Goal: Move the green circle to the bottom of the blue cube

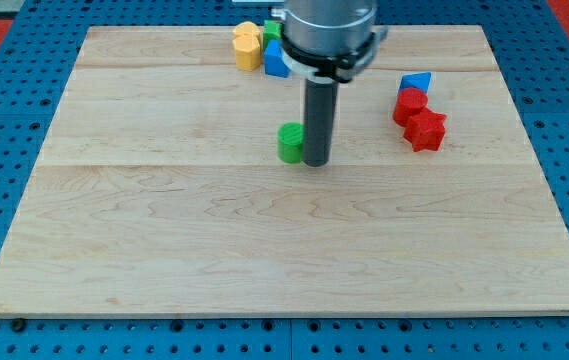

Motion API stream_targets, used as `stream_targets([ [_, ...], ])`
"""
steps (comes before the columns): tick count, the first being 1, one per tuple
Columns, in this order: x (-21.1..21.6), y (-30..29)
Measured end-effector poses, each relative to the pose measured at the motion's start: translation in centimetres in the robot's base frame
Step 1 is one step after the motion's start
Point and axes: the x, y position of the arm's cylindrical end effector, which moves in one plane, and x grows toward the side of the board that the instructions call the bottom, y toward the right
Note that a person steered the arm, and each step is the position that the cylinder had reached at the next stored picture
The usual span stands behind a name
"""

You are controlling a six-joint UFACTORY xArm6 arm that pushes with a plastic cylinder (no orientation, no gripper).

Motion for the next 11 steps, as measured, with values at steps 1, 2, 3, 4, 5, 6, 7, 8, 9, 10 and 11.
stream_targets([
  [1,-3.1,-1.6],
  [2,-1.4,-2.6],
  [3,-1.5,-6.0],
  [4,-4.4,-7.6],
  [5,-6.9,-8.0],
  [6,-8.5,-8.0],
  [7,-8.7,-10.2],
  [8,-8.7,-12.7],
  [9,-9.3,-12.6],
  [10,-10.1,-12.1],
  [11,-10.7,-9.7],
])
